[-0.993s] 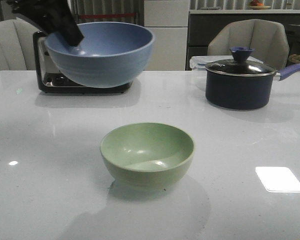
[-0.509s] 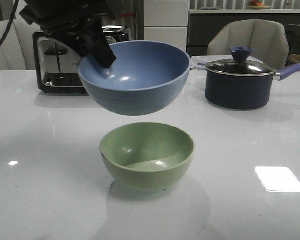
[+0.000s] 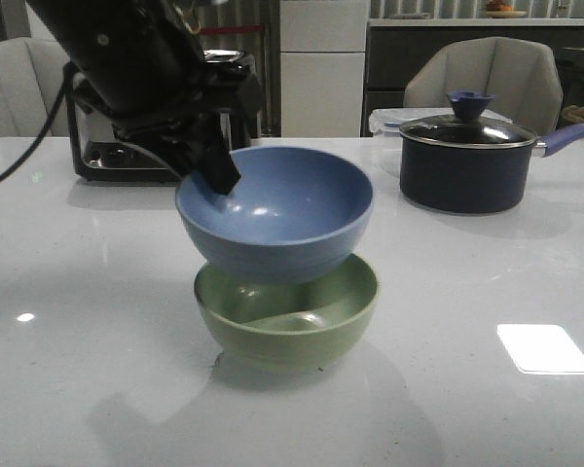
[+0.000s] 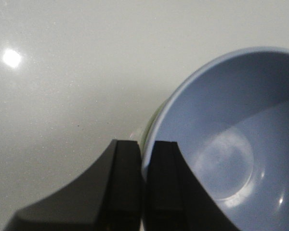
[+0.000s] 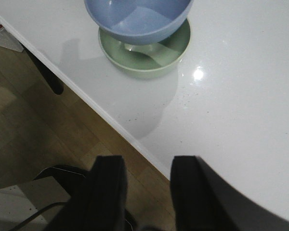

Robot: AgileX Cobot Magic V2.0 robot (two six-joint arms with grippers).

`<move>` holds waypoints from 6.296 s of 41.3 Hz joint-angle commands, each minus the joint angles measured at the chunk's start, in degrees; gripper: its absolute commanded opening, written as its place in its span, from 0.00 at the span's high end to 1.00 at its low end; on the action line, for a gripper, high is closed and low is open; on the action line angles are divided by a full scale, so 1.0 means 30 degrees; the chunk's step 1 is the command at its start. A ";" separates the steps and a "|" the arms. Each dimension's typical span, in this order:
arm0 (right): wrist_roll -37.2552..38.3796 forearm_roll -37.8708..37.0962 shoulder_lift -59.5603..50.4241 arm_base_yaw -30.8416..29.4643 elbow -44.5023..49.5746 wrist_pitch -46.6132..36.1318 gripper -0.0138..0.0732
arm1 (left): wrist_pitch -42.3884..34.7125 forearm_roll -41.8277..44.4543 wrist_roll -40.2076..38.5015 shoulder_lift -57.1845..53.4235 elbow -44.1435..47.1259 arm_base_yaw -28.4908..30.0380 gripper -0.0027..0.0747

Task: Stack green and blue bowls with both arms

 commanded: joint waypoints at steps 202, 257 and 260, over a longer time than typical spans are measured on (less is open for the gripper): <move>0.0756 -0.1465 -0.0034 -0.0135 -0.0499 -0.0689 0.79 | -1.3180 0.2934 -0.1683 -3.3508 2.4248 0.8323 0.84; 0.0574 -0.1798 -1.1271 -0.9053 1.0632 -1.5597 0.79 | -1.3180 0.2934 -0.1683 -3.3508 2.4248 0.8323 0.84; 0.0574 -0.1780 -1.2004 -0.9053 1.1895 -1.6499 0.79 | -1.3180 0.2934 -0.1683 -3.3508 2.4248 0.8323 0.84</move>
